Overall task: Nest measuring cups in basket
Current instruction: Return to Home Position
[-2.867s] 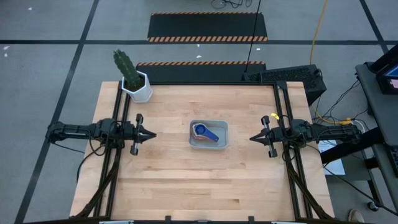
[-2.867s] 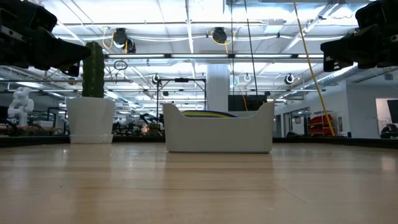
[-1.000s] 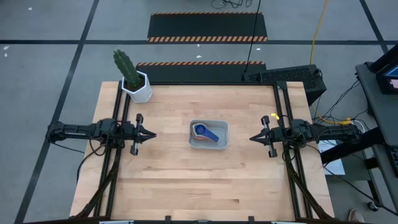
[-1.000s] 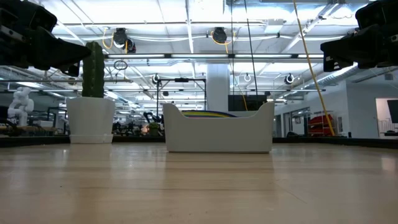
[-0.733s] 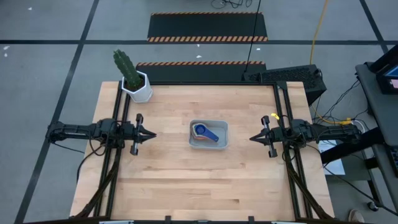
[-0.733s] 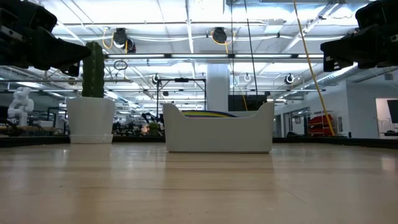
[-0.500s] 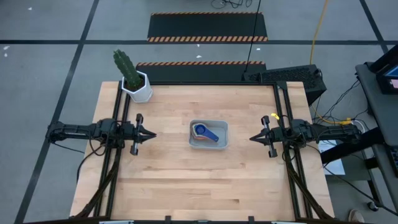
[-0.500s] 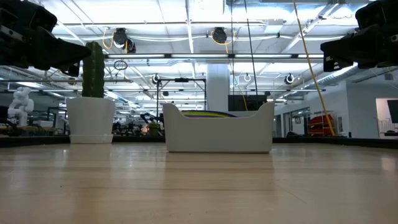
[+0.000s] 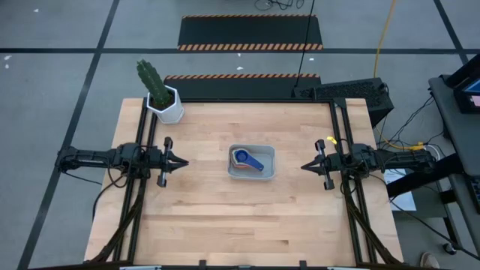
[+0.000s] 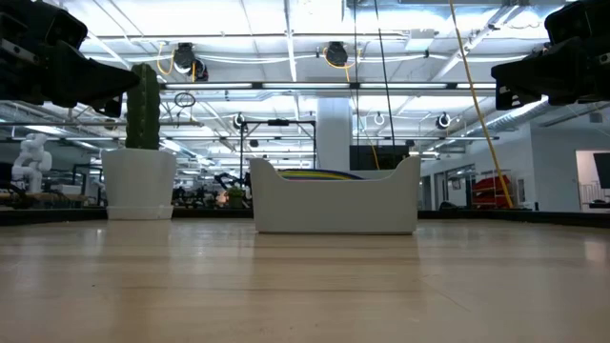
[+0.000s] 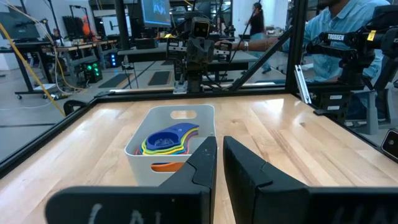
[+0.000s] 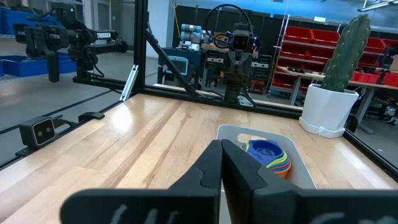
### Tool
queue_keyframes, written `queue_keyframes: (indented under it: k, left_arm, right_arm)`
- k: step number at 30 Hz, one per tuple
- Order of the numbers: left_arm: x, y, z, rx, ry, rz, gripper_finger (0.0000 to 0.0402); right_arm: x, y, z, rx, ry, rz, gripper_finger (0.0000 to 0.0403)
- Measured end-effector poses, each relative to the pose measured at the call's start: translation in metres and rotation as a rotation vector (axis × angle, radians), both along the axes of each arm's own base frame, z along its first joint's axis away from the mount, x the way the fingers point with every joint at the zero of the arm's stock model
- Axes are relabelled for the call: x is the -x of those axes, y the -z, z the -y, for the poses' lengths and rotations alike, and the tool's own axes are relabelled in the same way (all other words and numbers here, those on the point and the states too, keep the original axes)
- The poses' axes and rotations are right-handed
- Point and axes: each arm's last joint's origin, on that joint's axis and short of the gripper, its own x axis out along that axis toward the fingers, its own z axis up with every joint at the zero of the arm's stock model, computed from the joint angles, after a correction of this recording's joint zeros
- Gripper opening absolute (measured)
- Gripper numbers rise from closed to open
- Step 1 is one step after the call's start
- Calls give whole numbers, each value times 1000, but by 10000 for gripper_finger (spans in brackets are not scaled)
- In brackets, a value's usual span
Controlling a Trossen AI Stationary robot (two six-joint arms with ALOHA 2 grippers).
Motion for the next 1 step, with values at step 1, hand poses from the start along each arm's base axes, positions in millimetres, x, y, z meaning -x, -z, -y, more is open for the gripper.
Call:
queue_keyframes:
  k: [1]
  left_arm:
    - [0, 0, 0, 0, 0, 0, 33]
  right_arm:
    - [0, 0, 0, 0, 0, 0, 0]
